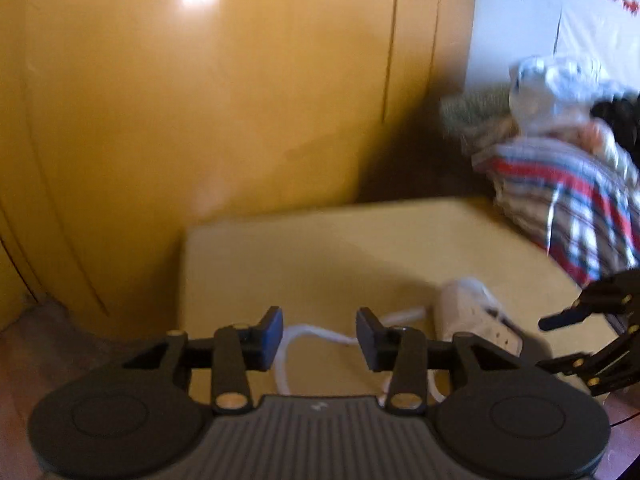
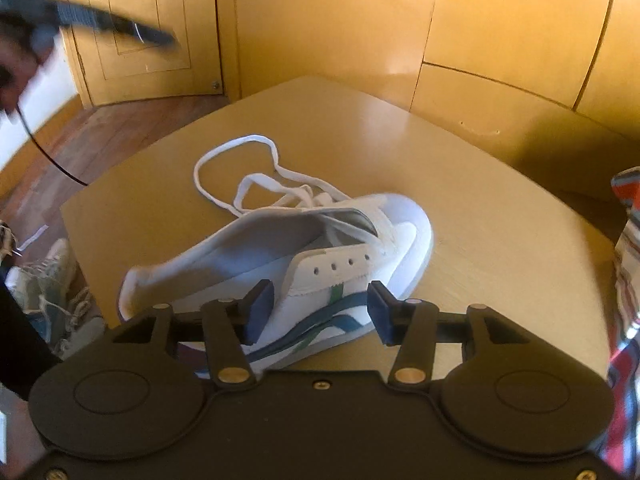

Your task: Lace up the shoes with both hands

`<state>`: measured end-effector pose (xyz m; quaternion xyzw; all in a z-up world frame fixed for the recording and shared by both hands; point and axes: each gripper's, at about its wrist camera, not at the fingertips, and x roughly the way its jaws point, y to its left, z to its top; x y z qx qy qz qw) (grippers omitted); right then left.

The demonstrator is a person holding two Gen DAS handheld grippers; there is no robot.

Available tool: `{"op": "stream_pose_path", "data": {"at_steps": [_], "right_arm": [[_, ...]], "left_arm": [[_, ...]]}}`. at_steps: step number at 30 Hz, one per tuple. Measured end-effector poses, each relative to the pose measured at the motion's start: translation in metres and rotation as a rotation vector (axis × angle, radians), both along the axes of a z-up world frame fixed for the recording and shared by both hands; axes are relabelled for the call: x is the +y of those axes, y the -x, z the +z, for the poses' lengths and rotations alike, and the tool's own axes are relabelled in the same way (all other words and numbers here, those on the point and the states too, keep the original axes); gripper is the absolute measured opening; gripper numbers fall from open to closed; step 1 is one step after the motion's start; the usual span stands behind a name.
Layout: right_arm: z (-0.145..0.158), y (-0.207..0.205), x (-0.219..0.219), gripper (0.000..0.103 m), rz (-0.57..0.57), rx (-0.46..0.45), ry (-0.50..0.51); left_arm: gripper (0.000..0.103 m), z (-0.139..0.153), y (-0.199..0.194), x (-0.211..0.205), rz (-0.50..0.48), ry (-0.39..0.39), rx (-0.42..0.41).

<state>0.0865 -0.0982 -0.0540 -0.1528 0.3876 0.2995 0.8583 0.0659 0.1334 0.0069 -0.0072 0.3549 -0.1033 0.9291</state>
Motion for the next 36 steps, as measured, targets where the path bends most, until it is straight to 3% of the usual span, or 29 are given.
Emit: {"op": "stream_pose_path", "data": {"at_steps": [3, 9, 12, 15, 18, 19, 22, 26, 29, 32, 33, 36], "right_arm": [[0.010, -0.006, -0.008, 0.049, 0.006, 0.033, -0.064], [0.031, -0.027, -0.008, 0.049, 0.016, -0.011, -0.124], [0.031, -0.033, -0.009, 0.049, 0.018, -0.005, -0.136], [0.023, -0.037, -0.014, 0.049, 0.019, 0.020, -0.134], [0.020, -0.039, -0.018, 0.049, 0.012, 0.035, -0.144], [0.019, -0.041, -0.019, 0.049, 0.006, 0.039, -0.148], [0.020, -0.043, -0.021, 0.049, -0.014, 0.020, -0.153], [0.024, -0.047, -0.015, 0.048, -0.024, -0.009, -0.168], [0.024, -0.053, 0.003, 0.041, -0.006, -0.037, -0.153], [0.023, -0.065, 0.021, 0.034, 0.024, -0.071, -0.100], [0.023, -0.071, 0.027, 0.034, 0.034, -0.079, -0.080], [0.014, -0.098, 0.047, 0.029, 0.067, -0.043, -0.026]], "left_arm": [[0.041, -0.028, -0.027, -0.017, -0.001, 0.032, 0.075], [0.040, -0.058, -0.050, -0.053, -0.073, -0.002, 0.138], [0.027, -0.075, -0.058, -0.069, -0.095, -0.024, 0.172], [0.026, -0.092, -0.064, -0.081, -0.107, -0.036, 0.206], [0.001, -0.100, -0.065, -0.091, -0.156, -0.077, 0.217], [0.001, -0.101, -0.065, -0.094, -0.165, -0.089, 0.213], [0.001, -0.078, -0.050, -0.082, -0.124, -0.078, 0.131], [0.001, -0.021, 0.000, -0.032, -0.046, -0.041, 0.004], [0.001, -0.013, 0.031, 0.011, 0.028, -0.024, 0.028], [0.011, -0.022, 0.040, 0.036, 0.063, -0.056, 0.122], [0.016, -0.023, 0.042, 0.046, 0.095, -0.075, 0.122], [0.020, -0.014, 0.043, 0.057, 0.110, -0.020, 0.072]]}}
